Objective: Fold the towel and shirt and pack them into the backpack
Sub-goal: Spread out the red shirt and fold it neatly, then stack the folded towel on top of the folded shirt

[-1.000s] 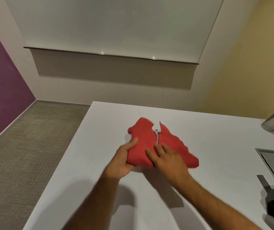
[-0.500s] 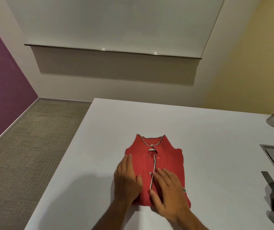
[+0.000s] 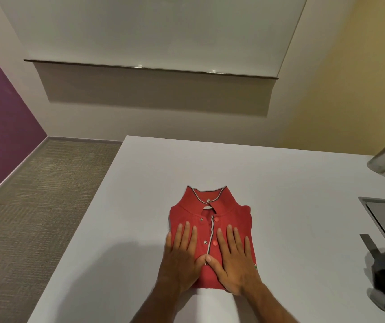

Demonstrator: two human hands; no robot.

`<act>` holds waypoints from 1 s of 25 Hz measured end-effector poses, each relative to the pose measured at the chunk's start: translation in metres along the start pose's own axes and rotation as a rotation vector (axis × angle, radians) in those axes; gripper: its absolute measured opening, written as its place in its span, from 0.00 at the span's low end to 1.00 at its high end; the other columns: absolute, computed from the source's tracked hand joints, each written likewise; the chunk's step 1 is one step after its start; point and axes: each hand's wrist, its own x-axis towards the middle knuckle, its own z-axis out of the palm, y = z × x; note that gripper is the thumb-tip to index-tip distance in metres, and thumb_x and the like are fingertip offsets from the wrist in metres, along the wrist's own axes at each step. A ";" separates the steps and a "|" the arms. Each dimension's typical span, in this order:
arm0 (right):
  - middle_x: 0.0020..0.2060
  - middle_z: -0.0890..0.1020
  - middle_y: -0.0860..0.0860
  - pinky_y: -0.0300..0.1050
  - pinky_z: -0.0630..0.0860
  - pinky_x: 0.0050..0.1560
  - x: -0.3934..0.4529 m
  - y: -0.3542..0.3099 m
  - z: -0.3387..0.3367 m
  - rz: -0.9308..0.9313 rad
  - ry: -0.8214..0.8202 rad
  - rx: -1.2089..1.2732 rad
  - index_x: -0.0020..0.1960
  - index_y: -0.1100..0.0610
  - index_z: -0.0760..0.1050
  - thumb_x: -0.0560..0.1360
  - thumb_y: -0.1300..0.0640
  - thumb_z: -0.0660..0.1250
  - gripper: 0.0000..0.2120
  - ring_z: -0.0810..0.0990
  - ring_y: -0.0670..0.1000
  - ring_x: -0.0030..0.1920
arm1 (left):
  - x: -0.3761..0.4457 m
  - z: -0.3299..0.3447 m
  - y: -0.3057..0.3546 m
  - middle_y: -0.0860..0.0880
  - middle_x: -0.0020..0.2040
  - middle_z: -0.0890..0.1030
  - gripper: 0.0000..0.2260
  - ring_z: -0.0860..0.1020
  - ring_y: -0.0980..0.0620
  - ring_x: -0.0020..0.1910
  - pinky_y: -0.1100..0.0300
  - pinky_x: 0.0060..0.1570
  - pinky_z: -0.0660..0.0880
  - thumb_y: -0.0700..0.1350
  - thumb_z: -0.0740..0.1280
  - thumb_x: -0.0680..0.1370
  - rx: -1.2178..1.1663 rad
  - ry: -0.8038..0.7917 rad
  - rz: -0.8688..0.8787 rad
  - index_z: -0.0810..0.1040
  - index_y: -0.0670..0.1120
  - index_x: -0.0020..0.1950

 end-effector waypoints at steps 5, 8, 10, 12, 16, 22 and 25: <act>0.78 0.34 0.49 0.55 0.29 0.75 -0.009 -0.002 -0.020 0.015 0.047 0.031 0.77 0.47 0.31 0.71 0.24 0.32 0.43 0.29 0.51 0.76 | -0.003 -0.012 0.007 0.41 0.73 0.71 0.29 0.69 0.38 0.72 0.35 0.66 0.69 0.60 0.60 0.78 -0.096 0.135 0.124 0.72 0.42 0.72; 0.78 0.35 0.48 0.53 0.27 0.73 -0.024 0.006 -0.037 0.080 0.095 0.060 0.79 0.47 0.34 0.73 0.25 0.36 0.42 0.30 0.49 0.77 | -0.001 -0.021 0.021 0.42 0.74 0.68 0.28 0.66 0.40 0.74 0.38 0.71 0.65 0.59 0.60 0.81 -0.159 0.209 0.267 0.71 0.40 0.73; 0.78 0.36 0.47 0.54 0.29 0.74 -0.041 0.016 -0.048 0.141 0.129 0.088 0.79 0.47 0.36 0.74 0.26 0.37 0.41 0.31 0.49 0.77 | 0.001 -0.037 0.041 0.46 0.79 0.57 0.34 0.56 0.44 0.79 0.42 0.77 0.50 0.66 0.47 0.81 -0.200 0.127 0.256 0.61 0.45 0.79; 0.78 0.37 0.48 0.55 0.31 0.75 -0.062 0.030 -0.053 0.217 0.149 0.109 0.79 0.47 0.34 0.74 0.26 0.36 0.40 0.30 0.49 0.77 | 0.004 -0.045 0.065 0.51 0.81 0.45 0.41 0.44 0.50 0.80 0.51 0.78 0.38 0.71 0.35 0.74 -0.261 0.070 0.240 0.49 0.49 0.81; 0.78 0.37 0.47 0.56 0.33 0.76 -0.113 0.071 -0.055 0.435 0.201 0.191 0.76 0.43 0.31 0.69 0.23 0.32 0.41 0.31 0.48 0.77 | 0.004 -0.055 0.122 0.54 0.81 0.50 0.43 0.46 0.54 0.80 0.59 0.76 0.43 0.73 0.41 0.70 -0.431 -0.129 0.283 0.49 0.52 0.81; 0.80 0.46 0.49 0.58 0.40 0.77 -0.207 0.129 -0.056 0.800 0.322 0.330 0.80 0.47 0.43 0.70 0.23 0.37 0.45 0.40 0.50 0.79 | -0.013 -0.037 0.209 0.54 0.79 0.59 0.31 0.58 0.53 0.78 0.51 0.75 0.61 0.64 0.60 0.79 -0.599 -0.443 0.359 0.56 0.55 0.79; 0.79 0.55 0.52 0.59 0.51 0.77 -0.249 0.154 -0.050 1.008 0.335 0.244 0.79 0.49 0.49 0.70 0.23 0.36 0.47 0.51 0.55 0.79 | -0.024 -0.023 0.255 0.55 0.79 0.59 0.31 0.61 0.50 0.77 0.49 0.74 0.64 0.66 0.61 0.78 -0.568 -0.562 0.376 0.57 0.58 0.78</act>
